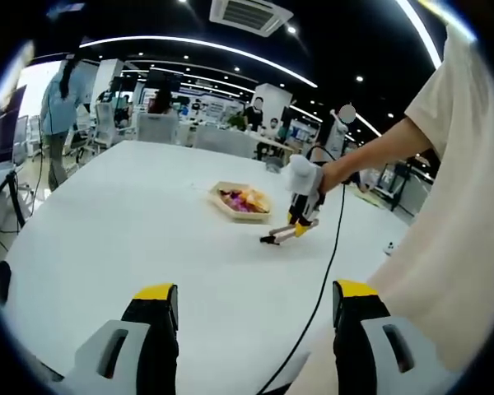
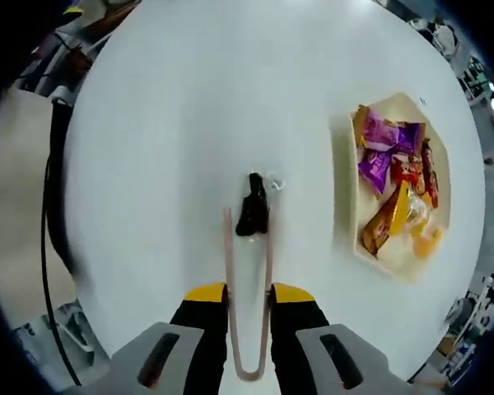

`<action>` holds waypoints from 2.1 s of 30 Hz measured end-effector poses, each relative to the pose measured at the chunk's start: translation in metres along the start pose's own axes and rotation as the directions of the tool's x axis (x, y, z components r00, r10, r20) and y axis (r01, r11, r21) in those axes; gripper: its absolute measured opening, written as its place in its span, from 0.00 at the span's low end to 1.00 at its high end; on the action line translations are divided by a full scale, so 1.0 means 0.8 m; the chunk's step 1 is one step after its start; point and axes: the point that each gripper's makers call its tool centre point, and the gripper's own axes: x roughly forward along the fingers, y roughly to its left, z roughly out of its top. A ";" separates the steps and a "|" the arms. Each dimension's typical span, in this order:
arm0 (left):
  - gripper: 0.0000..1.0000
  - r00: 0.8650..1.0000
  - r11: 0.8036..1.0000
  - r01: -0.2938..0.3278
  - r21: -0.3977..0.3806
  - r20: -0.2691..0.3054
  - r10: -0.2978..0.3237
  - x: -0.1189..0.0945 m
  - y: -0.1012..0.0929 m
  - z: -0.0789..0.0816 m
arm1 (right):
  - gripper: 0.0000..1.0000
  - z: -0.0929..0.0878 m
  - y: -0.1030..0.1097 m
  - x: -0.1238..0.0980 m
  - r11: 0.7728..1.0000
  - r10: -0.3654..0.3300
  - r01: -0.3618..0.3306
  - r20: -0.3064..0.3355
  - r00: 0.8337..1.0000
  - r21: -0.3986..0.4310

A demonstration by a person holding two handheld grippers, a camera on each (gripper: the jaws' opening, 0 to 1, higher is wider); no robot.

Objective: Place the target food into the container with the food tongs after gripping and lifting it, then release it inside without dropping or visibly crushing the food.

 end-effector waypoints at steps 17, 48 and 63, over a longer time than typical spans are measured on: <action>0.76 1.000 1.000 -0.002 -0.004 0.000 0.002 0.000 0.002 0.000 | 0.18 0.000 -0.002 0.008 0.999 -0.036 0.035 -0.033 0.999 -0.024; 0.75 1.000 1.000 0.010 0.001 0.002 -0.010 0.005 0.002 0.001 | 0.16 0.007 0.007 0.009 0.995 -0.042 0.038 0.047 0.998 0.089; 0.74 1.000 1.000 0.018 0.023 0.002 -0.018 0.004 -0.001 0.005 | 0.15 0.010 0.017 0.000 0.991 -0.063 0.049 0.107 0.992 0.128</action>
